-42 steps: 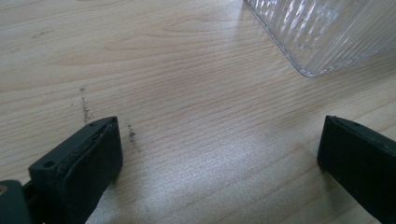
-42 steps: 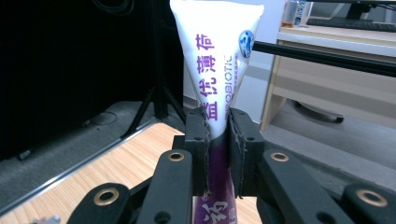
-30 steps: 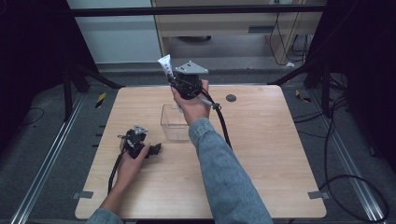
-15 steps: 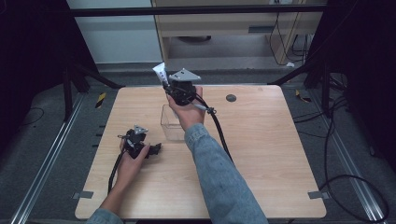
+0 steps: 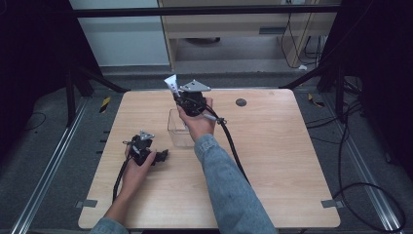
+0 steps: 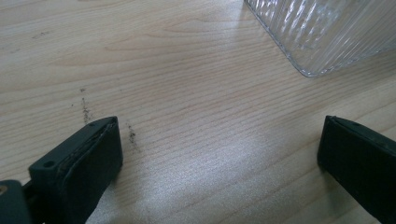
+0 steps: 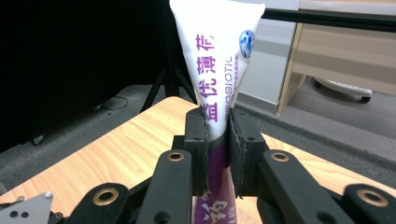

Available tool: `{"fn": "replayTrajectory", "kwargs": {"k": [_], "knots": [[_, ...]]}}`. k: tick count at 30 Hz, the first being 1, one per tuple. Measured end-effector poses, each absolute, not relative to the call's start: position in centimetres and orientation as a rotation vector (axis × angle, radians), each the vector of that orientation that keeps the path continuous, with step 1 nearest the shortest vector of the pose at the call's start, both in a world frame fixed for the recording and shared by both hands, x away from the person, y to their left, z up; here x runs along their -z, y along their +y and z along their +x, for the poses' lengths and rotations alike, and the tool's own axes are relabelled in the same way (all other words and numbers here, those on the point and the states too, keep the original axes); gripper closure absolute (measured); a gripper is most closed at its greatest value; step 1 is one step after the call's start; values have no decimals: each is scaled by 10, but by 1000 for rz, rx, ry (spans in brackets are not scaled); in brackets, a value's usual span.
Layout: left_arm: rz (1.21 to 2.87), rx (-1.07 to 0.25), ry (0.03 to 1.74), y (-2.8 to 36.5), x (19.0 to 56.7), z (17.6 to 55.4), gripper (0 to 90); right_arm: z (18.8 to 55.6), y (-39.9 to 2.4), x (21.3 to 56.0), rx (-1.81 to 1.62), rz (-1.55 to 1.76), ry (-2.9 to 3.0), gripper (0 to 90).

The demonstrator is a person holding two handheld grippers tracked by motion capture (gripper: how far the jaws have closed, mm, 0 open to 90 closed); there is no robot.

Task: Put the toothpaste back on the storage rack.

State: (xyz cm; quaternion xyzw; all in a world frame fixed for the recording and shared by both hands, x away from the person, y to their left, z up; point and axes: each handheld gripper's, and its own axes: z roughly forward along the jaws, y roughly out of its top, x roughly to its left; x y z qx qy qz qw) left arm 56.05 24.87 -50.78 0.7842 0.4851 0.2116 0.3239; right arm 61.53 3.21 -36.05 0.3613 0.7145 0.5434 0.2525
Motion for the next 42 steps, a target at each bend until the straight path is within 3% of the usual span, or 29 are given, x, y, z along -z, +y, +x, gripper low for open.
{"fn": "replayTrajectory", "kwargs": {"k": [42], "knots": [[2059, -554, 1274, 249, 508, 560, 0, 613, 32, 391, -1352, 995, 2063, 787]]}}
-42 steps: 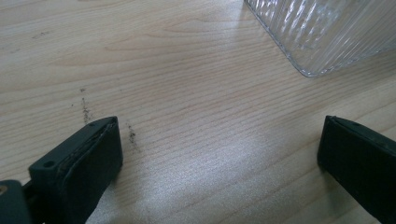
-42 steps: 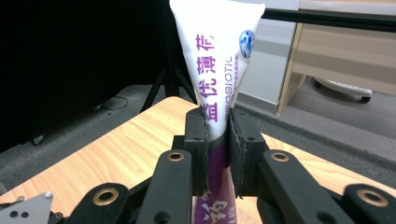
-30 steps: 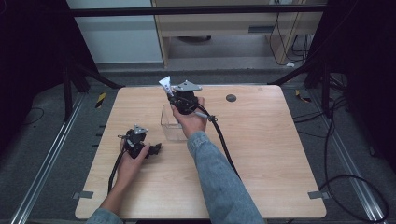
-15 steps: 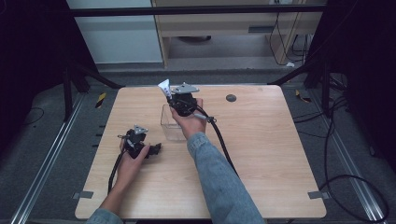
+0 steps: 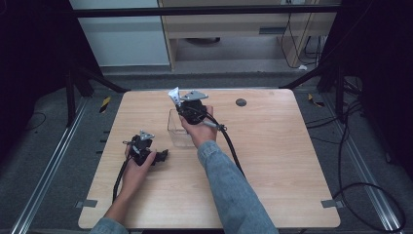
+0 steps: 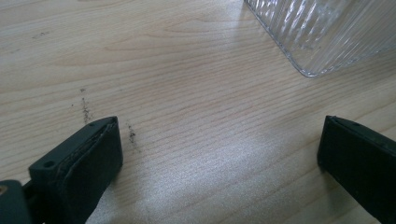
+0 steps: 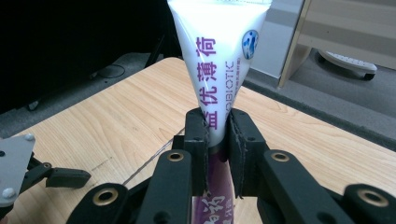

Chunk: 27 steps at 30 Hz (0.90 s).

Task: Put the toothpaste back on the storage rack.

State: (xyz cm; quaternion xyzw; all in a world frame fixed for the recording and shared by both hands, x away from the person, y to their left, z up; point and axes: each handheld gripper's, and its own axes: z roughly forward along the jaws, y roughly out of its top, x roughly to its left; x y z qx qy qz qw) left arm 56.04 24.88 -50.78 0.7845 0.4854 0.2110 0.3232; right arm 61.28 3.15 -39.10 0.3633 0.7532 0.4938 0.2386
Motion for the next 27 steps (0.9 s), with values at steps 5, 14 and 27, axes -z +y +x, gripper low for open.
{"fn": "replayTrajectory", "kwargs": {"k": [5, 14, 27], "knots": [[2060, -554, 1273, 249, 508, 560, 0, 611, 31, 392, -1343, 990, 2071, 788], [2059, -554, 1274, 249, 508, 560, 0, 609, 32, 392, -1325, 977, 2090, 792], [2059, -554, 1274, 249, 508, 560, 0, 607, 38, 397, -1268, 962, 2138, 792]]}}
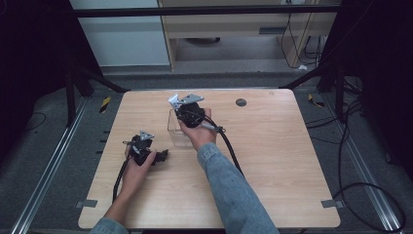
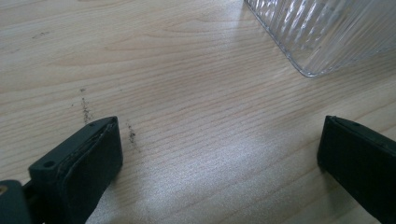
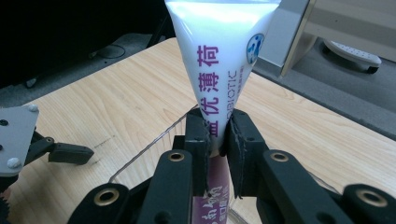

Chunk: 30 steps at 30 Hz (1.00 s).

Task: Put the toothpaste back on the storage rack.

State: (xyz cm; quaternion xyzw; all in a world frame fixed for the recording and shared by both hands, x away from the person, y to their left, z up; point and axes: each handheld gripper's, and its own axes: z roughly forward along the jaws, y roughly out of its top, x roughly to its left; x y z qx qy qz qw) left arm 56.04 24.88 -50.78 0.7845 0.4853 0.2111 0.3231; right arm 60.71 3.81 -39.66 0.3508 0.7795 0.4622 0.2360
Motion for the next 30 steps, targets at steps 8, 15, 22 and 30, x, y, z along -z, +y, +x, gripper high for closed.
{"fn": "replayTrajectory", "kwargs": {"k": [8, 15, 22, 30], "knots": [[2059, -554, 1274, 249, 508, 560, 0, 607, 41, 399, -1255, 958, 2154, 792], [2059, -554, 1274, 249, 508, 560, 0, 607, 42, 401, -1249, 961, 2164, 792], [2059, -554, 1274, 249, 508, 560, 0, 607, 42, 401, -1249, 963, 2163, 791], [2060, -554, 1274, 249, 508, 560, 0, 611, 44, 401, -1250, 980, 2163, 789]]}}
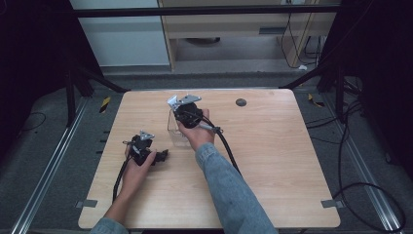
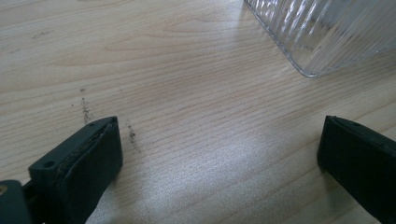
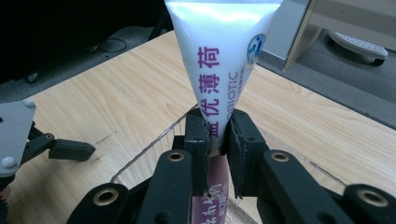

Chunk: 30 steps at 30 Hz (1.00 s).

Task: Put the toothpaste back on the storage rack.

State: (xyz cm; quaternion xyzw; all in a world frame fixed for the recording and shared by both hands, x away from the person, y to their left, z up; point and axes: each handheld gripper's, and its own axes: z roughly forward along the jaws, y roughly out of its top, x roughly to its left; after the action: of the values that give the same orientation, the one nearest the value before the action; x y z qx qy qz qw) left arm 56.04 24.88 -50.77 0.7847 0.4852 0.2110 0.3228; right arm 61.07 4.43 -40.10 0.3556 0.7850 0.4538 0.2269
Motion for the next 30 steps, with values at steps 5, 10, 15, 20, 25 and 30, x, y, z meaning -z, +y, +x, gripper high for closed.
{"fn": "replayTrajectory", "kwargs": {"k": [5, 10, 15, 20, 25, 30], "knots": [[2060, -554, 1274, 249, 508, 560, 0, 612, 46, 401, -1248, 975, 2167, 788], [2058, -554, 1274, 249, 508, 560, 0, 615, 47, 401, -1253, 988, 2166, 787], [2057, -554, 1274, 249, 508, 560, 0, 618, 50, 400, -1236, 999, 2176, 786], [2058, -554, 1273, 249, 508, 561, 0, 621, 54, 400, -1230, 999, 2182, 785], [2058, -553, 1273, 249, 508, 561, 0, 622, 56, 400, -1226, 1004, 2188, 783], [2058, -553, 1273, 249, 508, 561, 0, 623, 57, 400, -1228, 1004, 2193, 781]]}}
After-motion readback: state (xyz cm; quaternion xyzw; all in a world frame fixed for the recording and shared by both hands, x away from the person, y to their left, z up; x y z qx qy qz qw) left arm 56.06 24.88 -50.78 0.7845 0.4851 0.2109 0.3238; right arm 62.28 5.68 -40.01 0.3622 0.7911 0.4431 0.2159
